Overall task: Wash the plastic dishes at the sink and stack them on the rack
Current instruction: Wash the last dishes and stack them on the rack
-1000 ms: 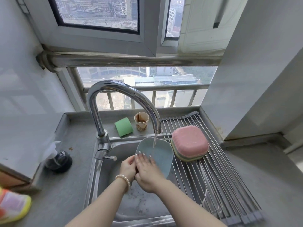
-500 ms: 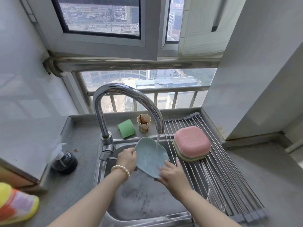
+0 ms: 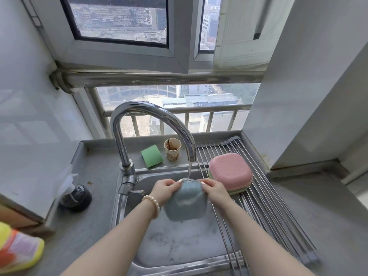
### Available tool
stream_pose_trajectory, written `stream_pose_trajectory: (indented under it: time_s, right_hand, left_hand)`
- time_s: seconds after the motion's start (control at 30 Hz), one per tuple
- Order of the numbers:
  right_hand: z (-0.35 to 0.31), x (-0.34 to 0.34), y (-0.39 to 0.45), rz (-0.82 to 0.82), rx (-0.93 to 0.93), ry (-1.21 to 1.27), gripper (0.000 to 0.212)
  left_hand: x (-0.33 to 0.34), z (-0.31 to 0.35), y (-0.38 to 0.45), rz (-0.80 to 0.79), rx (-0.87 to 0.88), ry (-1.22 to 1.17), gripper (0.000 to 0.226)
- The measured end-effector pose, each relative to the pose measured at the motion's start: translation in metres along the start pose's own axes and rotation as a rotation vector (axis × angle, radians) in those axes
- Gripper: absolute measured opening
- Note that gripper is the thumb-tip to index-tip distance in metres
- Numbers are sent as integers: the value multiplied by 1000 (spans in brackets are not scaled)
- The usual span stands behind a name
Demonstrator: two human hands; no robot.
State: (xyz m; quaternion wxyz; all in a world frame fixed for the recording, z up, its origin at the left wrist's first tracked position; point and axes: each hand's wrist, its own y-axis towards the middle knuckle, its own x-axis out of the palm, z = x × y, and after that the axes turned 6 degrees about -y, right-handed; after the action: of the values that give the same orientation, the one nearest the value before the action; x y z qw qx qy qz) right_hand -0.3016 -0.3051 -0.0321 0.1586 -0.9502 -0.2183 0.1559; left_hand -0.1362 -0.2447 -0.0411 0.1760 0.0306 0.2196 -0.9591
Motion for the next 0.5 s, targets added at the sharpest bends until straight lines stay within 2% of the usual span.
stream_pose_trajectory:
  time_s: [0.07, 0.13, 0.23, 0.3, 0.5]
  right_hand:
    - [-25, 0, -2, -21, -112, -89, 35]
    - [-53, 0, -9, -49, -225, -62, 46]
    - [-94, 1, -24, -120, -413, 8, 48]
    - [-110, 2, -31, -111, -485, 3, 50]
    - [-106, 3, -41, -148, -552, -89, 42]
  left_hand:
    - [-1, -2, 0, -1, -109, -112, 31]
    - [0, -4, -1, 19, -162, -171, 30]
    - [2, -5, -2, 54, -186, -238, 26]
    - [2, -4, -5, 59, -192, -251, 25]
    - [-3, -3, -12, 55, -200, -290, 18]
